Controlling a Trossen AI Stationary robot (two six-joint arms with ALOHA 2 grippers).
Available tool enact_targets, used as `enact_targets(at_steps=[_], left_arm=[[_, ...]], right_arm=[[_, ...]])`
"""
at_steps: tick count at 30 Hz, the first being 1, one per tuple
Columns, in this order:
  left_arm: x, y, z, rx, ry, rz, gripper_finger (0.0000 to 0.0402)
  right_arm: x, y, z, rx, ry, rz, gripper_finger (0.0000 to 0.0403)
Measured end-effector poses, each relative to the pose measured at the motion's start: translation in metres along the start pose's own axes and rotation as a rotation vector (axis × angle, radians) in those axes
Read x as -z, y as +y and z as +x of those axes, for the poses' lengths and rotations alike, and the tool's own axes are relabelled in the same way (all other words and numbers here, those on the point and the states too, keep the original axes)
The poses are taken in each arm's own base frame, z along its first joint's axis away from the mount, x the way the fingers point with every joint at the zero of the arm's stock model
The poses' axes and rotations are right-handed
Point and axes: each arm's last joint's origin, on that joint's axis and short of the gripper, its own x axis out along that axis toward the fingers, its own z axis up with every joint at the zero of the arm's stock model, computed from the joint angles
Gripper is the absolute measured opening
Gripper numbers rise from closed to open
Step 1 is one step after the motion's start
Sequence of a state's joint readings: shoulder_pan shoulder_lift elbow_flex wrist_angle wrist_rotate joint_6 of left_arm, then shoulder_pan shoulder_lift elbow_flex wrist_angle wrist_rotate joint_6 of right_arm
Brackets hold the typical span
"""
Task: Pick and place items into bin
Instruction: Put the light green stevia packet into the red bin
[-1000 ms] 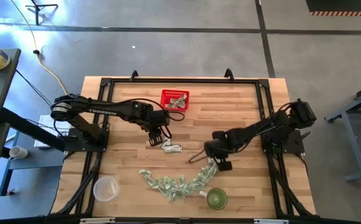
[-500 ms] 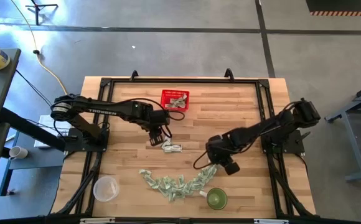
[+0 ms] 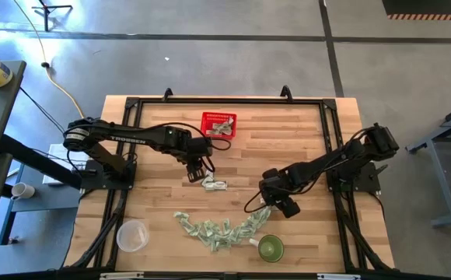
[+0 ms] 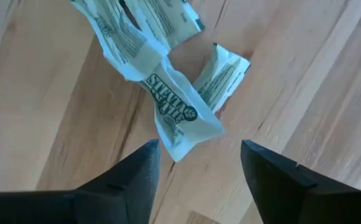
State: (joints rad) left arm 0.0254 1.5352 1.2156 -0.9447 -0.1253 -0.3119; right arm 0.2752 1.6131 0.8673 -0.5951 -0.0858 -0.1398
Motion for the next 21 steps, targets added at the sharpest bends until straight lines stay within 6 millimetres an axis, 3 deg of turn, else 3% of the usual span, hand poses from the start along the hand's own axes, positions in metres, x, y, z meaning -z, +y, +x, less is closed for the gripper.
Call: enact_targets(at_steps=[11,21], left_arm=[[0.000,0.000,0.000,0.000,-0.001,0.017,0.0172],[0.000,0.000,0.000,0.001,-0.003,0.015,0.0172]], right_arm=[[-0.006,0.002,0.007,-0.098,-0.054,0.000,0.0140],[-0.008,-0.003,0.015,0.008,-0.042,-0.002,0.0179]])
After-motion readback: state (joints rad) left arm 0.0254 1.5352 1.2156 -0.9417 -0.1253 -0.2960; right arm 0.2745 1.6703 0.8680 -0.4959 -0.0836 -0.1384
